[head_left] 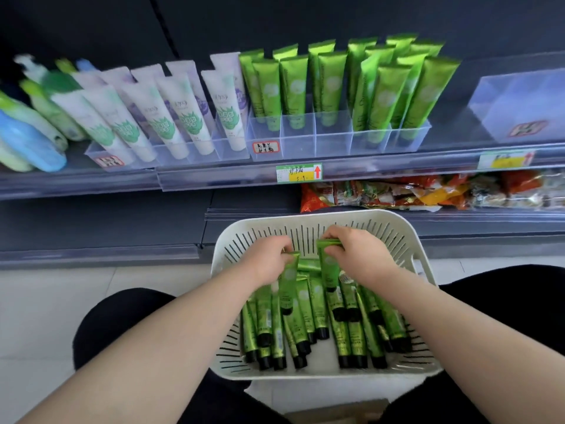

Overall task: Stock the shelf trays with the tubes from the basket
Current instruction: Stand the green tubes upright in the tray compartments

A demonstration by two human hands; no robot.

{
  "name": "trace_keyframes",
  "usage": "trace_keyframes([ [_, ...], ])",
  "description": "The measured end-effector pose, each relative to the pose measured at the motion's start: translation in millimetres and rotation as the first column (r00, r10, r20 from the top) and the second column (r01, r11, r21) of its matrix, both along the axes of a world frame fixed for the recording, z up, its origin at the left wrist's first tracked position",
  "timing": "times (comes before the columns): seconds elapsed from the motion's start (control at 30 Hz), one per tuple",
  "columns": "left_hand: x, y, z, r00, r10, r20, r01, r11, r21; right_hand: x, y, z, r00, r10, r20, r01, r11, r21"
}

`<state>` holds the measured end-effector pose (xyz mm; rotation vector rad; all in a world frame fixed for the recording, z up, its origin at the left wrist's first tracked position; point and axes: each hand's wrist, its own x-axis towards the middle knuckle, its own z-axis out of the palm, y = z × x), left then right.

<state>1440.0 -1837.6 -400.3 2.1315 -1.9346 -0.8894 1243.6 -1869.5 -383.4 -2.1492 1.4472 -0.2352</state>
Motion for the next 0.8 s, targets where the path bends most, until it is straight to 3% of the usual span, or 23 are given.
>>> trace_keyframes([
  [0.23, -19, -23, 83, 0.992, -0.006, -0.123, -0.044, 0.917, -0.397, -15, -26, 76, 0.993, -0.08, 0.084, 0.101, 0.954, -0.282],
  [0.43, -27, -67, 160, 0.977, 0.071, -0.201, -0.189, 0.72, -0.667, -20, -52, 135, 0.982, -0.118, 0.148, 0.175, 0.862, -0.475],
  [0.63, -39, -118, 207, 0.973, 0.106, -0.203, -0.225, 0.616, -0.755, -25, -80, 168, 0.977, -0.139, 0.162, 0.205, 0.823, -0.53],
  [0.8, -51, -154, 208, 0.99, 0.126, -0.066, -0.133, 0.656, -0.743, -31, -97, 170, 0.977, -0.139, 0.161, 0.204, 0.824, -0.528],
])
